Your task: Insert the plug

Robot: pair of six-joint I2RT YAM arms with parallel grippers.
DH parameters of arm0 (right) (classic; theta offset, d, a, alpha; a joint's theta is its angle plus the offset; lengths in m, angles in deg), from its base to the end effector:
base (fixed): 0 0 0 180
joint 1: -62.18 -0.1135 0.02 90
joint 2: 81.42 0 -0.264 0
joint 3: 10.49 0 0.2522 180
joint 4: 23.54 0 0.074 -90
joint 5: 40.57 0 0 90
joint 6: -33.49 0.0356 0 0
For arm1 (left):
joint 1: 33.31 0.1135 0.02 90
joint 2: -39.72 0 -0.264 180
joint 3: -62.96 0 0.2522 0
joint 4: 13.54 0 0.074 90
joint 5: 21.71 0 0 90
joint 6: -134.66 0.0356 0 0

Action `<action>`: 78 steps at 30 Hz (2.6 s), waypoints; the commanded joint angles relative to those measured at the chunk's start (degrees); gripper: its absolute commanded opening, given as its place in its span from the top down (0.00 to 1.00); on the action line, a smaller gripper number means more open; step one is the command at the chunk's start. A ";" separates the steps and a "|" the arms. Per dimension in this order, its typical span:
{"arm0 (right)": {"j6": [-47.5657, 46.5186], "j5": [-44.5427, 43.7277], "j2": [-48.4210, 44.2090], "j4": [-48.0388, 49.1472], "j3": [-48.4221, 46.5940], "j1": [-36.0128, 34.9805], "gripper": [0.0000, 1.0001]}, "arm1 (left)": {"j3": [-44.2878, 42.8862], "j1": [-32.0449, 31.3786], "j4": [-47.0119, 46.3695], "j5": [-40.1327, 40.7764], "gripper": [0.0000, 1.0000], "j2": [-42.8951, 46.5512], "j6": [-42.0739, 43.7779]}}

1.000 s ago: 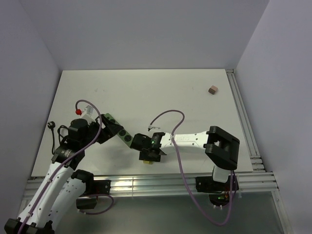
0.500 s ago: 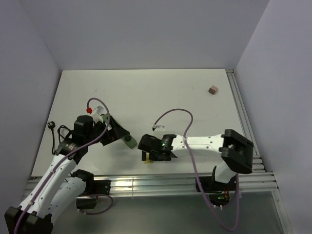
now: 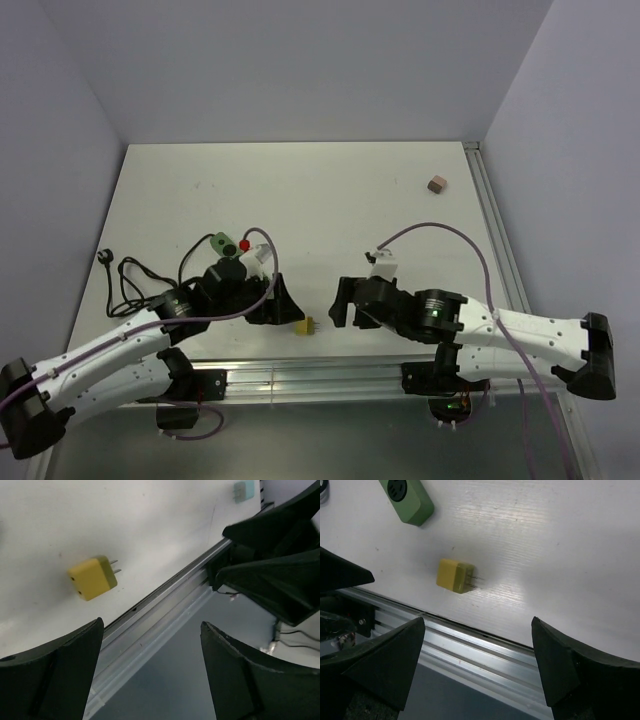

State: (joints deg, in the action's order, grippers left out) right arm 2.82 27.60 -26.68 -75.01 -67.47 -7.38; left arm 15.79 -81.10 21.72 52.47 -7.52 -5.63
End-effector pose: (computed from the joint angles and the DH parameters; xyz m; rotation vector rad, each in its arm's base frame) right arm 0.0786 0.1730 0.2579 -0.0433 2.4398 0.6135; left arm 0.1146 -0.1408 0.2444 0.1226 2.4552 -1.1804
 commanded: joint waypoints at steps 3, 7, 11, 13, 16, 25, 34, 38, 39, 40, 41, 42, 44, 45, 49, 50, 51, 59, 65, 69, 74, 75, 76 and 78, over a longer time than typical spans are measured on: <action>-7.11 -0.59 -9.47 0.19 3.67 0.83 0.07 | -3.41 -11.68 -6.64 15.54 0.15 -6.10 3.43; -9.14 2.31 -13.69 0.62 5.07 0.83 0.08 | -4.21 -16.71 -9.28 24.67 0.15 -12.41 6.60; -8.36 2.84 -16.33 0.89 5.87 0.83 0.09 | -12.16 -17.07 -3.85 28.90 0.16 -22.78 -1.03; -7.65 2.32 -17.91 0.71 6.39 0.74 0.09 | -16.23 -17.07 4.76 33.64 0.17 -29.27 -7.16; -7.39 1.96 -19.93 0.36 7.19 0.74 0.10 | -19.94 -17.07 7.25 34.53 0.17 -33.95 -11.66; -9.15 0.12 -20.90 -2.89 6.39 0.74 0.10 | -14.69 -17.16 6.90 34.63 0.26 -33.19 -20.11; -7.92 3.10 -18.36 1.33 8.24 0.83 0.10 | -11.68 -17.60 3.55 32.60 0.28 -34.14 -20.47; -6.95 3.10 -17.56 1.85 8.77 0.74 0.10 | -12.38 -17.69 2.41 32.51 0.30 -35.28 -19.07; -6.77 3.10 -17.39 1.85 8.94 0.83 0.10 | -12.64 -17.69 2.50 32.43 0.31 -35.98 -18.80; -6.51 3.36 -17.47 1.94 9.12 0.83 0.10 | -13.08 -17.69 2.58 32.34 0.32 -36.34 -18.28; -6.07 3.54 -17.65 2.20 9.47 0.83 0.10 | -13.00 -17.69 2.76 32.16 0.33 -36.60 -18.19; -5.98 3.63 -17.91 2.29 9.65 0.74 0.10 | -13.00 -17.60 2.76 31.73 0.34 -37.04 -18.10; -5.54 3.63 -18.44 2.30 10.00 0.83 0.10 | -12.39 -17.69 2.85 31.37 0.37 -37.22 -18.45; -5.37 3.54 -18.70 2.03 10.09 0.74 0.10 | -11.86 -17.69 1.81 30.67 0.38 -37.05 -18.54; -5.19 2.58 -19.67 1.94 10.70 0.74 0.10 | -10.89 -17.69 0.74 30.14 0.42 -37.57 -18.36; -5.10 2.66 -19.67 2.03 10.88 0.83 0.10 | -11.15 -17.69 0.74 29.97 0.44 -37.83 -18.19; -5.19 2.75 -19.59 2.12 10.88 0.83 0.10 | -11.76 -17.69 0.83 29.96 0.46 -38.44 -17.84; -5.63 4.07 -17.92 4.31 11.84 0.83 0.10 | -10.80 -17.78 1.00 29.88 0.83 -36.96 -18.01; -7.12 4.77 -17.12 11.49 14.73 0.74 0.14 | -12.73 -17.78 2.23 29.00 1.00 -33.18 -21.78; -9.67 5.56 -19.14 19.68 17.38 0.83 0.22 | -20.00 -17.78 6.95 30.74 1.00 -30.63 -26.08; -11.25 3.99 -17.30 25.84 17.29 0.74 0.35 | -24.60 -17.69 7.95 31.99 1.00 -28.52 -28.73; -11.17 3.55 -17.04 26.63 17.29 0.83 0.36 | -24.51 -17.69 7.43 32.16 1.00 -27.21 -29.86; -11.08 2.67 -16.95 28.47 17.64 0.74 0.36 | -24.42 -17.78 6.29 32.34 1.00 -26.68 -30.48; -10.64 0.47 -17.38 30.15 18.34 0.83 0.35 | -23.99 -17.69 5.75 32.51 1.00 -25.27 -32.59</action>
State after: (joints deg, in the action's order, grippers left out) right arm -6.97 32.02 -43.77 -52.30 -49.90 -6.79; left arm -7.14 -98.54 27.93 83.21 -35.37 -33.73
